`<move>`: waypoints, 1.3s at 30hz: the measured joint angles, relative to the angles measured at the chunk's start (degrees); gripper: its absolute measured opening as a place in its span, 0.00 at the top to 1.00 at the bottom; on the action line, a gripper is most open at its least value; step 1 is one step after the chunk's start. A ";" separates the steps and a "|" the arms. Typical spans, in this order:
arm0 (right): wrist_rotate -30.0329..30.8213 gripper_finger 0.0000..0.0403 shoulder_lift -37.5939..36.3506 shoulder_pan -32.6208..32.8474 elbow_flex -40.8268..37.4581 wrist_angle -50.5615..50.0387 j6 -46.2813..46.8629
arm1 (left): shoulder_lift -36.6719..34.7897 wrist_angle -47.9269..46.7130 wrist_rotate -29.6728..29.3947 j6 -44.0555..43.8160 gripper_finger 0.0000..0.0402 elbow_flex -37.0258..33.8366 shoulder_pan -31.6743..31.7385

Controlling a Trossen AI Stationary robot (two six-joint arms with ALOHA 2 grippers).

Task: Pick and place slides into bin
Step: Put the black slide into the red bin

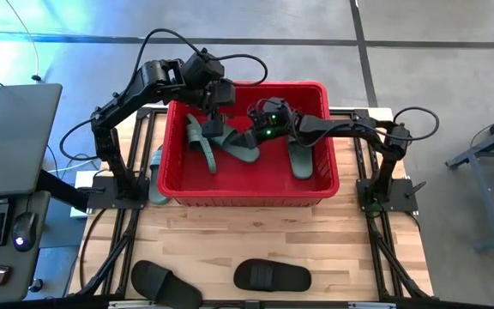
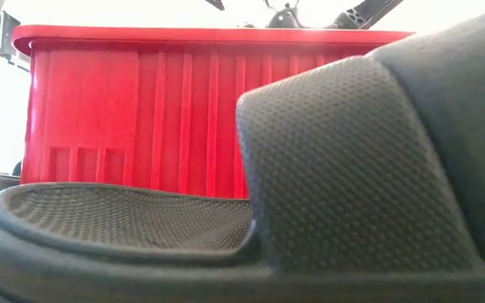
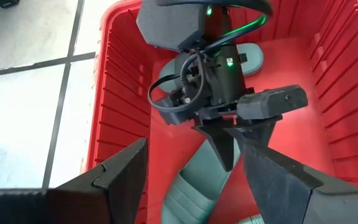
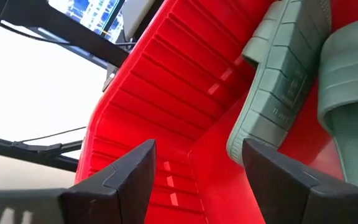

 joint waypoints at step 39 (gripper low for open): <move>24.41 0.43 0.35 3.76 0.00 5.75 8.20 | 0.00 0.00 -0.21 0.00 0.39 0.01 -0.01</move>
